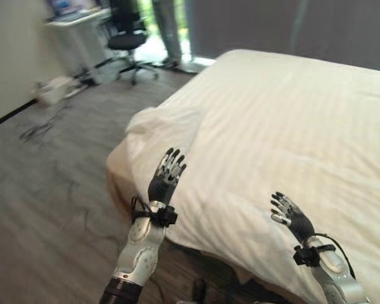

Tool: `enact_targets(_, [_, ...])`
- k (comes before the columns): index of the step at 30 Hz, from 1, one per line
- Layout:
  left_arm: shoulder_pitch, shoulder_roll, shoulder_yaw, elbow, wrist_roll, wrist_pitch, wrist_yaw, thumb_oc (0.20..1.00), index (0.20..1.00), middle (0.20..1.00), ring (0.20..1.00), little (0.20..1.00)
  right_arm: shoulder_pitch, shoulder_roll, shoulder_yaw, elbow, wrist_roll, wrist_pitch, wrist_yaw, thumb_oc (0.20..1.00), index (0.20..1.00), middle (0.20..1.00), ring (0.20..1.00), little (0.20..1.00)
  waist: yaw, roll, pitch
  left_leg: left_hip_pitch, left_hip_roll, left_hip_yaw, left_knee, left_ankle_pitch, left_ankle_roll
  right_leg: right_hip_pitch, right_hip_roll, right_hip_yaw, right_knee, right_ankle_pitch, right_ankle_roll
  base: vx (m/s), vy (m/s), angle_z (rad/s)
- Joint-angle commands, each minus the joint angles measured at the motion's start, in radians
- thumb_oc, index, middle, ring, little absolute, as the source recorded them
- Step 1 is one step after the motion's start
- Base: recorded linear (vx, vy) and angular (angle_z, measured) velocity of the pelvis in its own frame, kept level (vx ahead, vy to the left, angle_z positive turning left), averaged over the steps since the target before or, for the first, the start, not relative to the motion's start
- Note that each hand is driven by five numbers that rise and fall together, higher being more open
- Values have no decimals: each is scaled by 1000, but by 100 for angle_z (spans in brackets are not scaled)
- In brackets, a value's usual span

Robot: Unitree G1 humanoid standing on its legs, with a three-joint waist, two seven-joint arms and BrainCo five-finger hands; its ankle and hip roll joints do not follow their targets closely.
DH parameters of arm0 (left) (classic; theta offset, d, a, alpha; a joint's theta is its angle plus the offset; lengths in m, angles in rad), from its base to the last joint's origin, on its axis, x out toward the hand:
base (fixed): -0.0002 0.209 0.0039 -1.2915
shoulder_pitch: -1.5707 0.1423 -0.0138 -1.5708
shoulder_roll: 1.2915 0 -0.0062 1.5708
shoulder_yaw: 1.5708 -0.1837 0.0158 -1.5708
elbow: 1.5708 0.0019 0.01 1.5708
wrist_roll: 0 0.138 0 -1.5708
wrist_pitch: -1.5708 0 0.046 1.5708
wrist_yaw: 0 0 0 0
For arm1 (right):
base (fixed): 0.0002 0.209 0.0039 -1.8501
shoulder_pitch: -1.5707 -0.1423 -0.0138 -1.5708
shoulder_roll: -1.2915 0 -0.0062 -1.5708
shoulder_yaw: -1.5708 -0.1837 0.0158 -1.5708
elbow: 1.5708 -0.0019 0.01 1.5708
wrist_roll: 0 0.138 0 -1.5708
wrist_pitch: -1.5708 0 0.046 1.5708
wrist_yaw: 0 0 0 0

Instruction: Making the bed.

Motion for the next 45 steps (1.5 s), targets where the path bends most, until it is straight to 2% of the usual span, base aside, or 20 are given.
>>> enact_targets(1, [-44, 30, 16, -42, 32, -49, -21, 1000, 1000, 1000, 1000, 1000, -33, 41, -12, -60, -7, -43, 9, 1000, 1000, 1000, 1000, 1000, 46, -54, -6, 24, 12, 74, 72, -71, -13, -109, -77, -28, 13, 111, 91, 7, 161, -182])
enact_targets(2, [-43, 48, 29, -45, 49, -57, -8, 1000, 1000, 1000, 1000, 1000, -51, 63, 8, -49, 12, -38, 18, 1000, 1000, 1000, 1000, 1000, 56, -60, 8, 22, 24, 138, 90, -90, 0, -179, -85, -52, 78, 133, 122, -69, 115, -192])
enact_targets(3, [-43, 56, 38, -46, 50, -56, 0, 1000, 1000, 1000, 1000, 1000, -70, 70, 24, -49, 5, -37, 16, 1000, 1000, 1000, 1000, 1000, 77, -54, 23, 22, 46, 184, 101, -98, -2, -211, -122, -170, 109, 124, 124, -118, 139, -202])
enact_targets(4, [-36, 67, 55, -48, 54, -56, 10, 1000, 1000, 1000, 1000, 1000, -89, 76, 42, -51, -1, -37, 14, 1000, 1000, 1000, 1000, 1000, 109, -41, 33, 26, 77, 238, 113, -109, -7, -217, -197, -366, 151, 96, 107, -162, 129, -219])
enact_targets(5, [-20, 66, 75, -45, 52, -50, 12, 1000, 1000, 1000, 1000, 1000, -106, 81, 65, -53, -14, -29, 23, 1000, 1000, 1000, 1000, 1000, 119, -31, 30, 32, 94, 291, 103, -106, -6, -215, -259, -533, 204, 88, 95, -117, 110, -237])
enact_targets(7, [-19, 66, 75, -46, 52, -50, 12, 1000, 1000, 1000, 1000, 1000, -106, 81, 66, -53, -14, -28, 23, 1000, 1000, 1000, 1000, 1000, 119, -32, 31, 34, 93, 292, 101, -105, -6, -216, -260, -532, 207, 86, 96, -35, 71, -174])
enact_targets(8, [-1, 64, 86, -50, 51, -45, 8, 1000, 1000, 1000, 1000, 1000, -114, 80, 75, -58, -34, -24, 35, 1000, 1000, 1000, 1000, 1000, 129, -34, 28, 43, 92, 327, 99, -107, -1, -203, -279, -587, 237, 88, 97, 2, 76, -44])
enact_targets(9, [18, 61, 98, -54, 41, -42, 1, 1000, 1000, 1000, 1000, 1000, -123, 76, 78, -56, -50, -21, 39, 1000, 1000, 1000, 1000, 1000, 133, -39, 20, 56, 85, 343, 90, -105, 1, -189, -275, -610, 237, 90, 96, 12, 75, -15])
enact_targets(10, [64, 56, 121, -59, 41, -33, -10, 1000, 1000, 1000, 1000, 1000, -130, 75, 82, -52, -75, -17, 40, 1000, 1000, 1000, 1000, 1000, 149, -53, 4, 69, 75, 381, 87, -107, -8, -147, -293, -682, 147, 98, 105, 22, 8, -43])
enact_targets(12, [78, 44, 132, -56, 42, -30, -9, 1000, 1000, 1000, 1000, 1000, -131, 75, 85, -45, -78, -18, 38, 1000, 1000, 1000, 1000, 1000, 151, -58, -2, 77, 71, 395, 83, -106, -12, -128, -290, -695, 107, 105, 108, 17, -45, -76])
enact_targets(13, [98, 28, 138, -49, 35, -27, -12, 1000, 1000, 1000, 1000, 1000, -132, 69, 82, -48, -68, -19, 41, 1000, 1000, 1000, 1000, 1000, 147, -64, -21, 81, 67, 402, 70, -98, -20, -93, -258, -660, 30, 100, 104, 19, -89, -28])
enact_targets(15, [115, 15, 143, -49, 20, -23, -14, 1000, 1000, 1000, 1000, 1000, -129, 61, 79, -58, -66, -19, 43, 1000, 1000, 1000, 1000, 1000, 149, -67, -34, 91, 68, 406, 49, -85, -25, -62, -240, -656, -23, 98, 99, 13, -87, 7])
enact_targets(22, [114, 3, 110, -47, 29, -6, -18, 1000, 1000, 1000, 1000, 1000, -102, 47, 73, -51, -70, -4, 34, 1000, 1000, 1000, 1000, 1000, 131, -55, -44, 102, 72, 404, 20, -55, -37, -39, -211, -641, -68, 97, 87, -43, -74, -1])
enact_targets(30, [121, 5, 114, -45, 48, -8, 1, 1000, 1000, 1000, 1000, 1000, -128, 44, 61, -64, -72, -15, 11, 1000, 1000, 1000, 1000, 1000, 140, -46, -46, 101, 78, 425, 32, -54, -43, -41, -202, -640, -83, 111, 88, -44, -44, -2])
enact_targets(31, [178, 47, 233, -52, 126, -27, 31, 1000, 1000, 1000, 1000, 1000, -109, 71, -150, -91, -55, -60, -94, 1000, 1000, 1000, 1000, 1000, 162, -80, 17, 97, 44, 262, 48, -111, 8, -167, -221, -467, 1, 142, 102, 78, -15, -11])
enact_targets(34, [208, 28, 224, -32, 101, -3, 25, 1000, 1000, 1000, 1000, 1000, -113, 63, -188, -84, -40, -70, -111, 1000, 1000, 1000, 1000, 1000, 157, -73, -9, 118, 48, 245, 25, -104, 2, -115, -203, -477, -32, 120, 89, 186, -39, 0])
enact_targets(40, [230, 39, 260, -32, 95, 6, 29, 1000, 1000, 1000, 1000, 1000, -146, 28, -184, -81, -74, -54, -103, 1000, 1000, 1000, 1000, 1000, 173, -67, 1, 115, 68, 220, 34, -99, -18, -104, -192, -489, -8, 84, 69, 48, -97, 21])
enact_targets(43, [256, 28, 284, -25, 78, 0, 29, 1000, 1000, 1000, 1000, 1000, -187, -3, -186, -80, -61, -64, -96, 1000, 1000, 1000, 1000, 1000, 201, -71, 30, 49, 84, 194, 120, -63, -51, -84, -194, -530, -31, 78, 58, -56, -182, 34])
enact_targets(45, [275, 21, 296, -25, 78, -11, 34, 1000, 1000, 1000, 1000, 1000, -251, -27, -164, -68, -45, -76, -94, 1000, 1000, 1000, 1000, 1000, 234, -73, 72, -40, 79, 123, 230, -25, -95, -91, -203, -574, -38, 90, 53, -221, -166, 69])
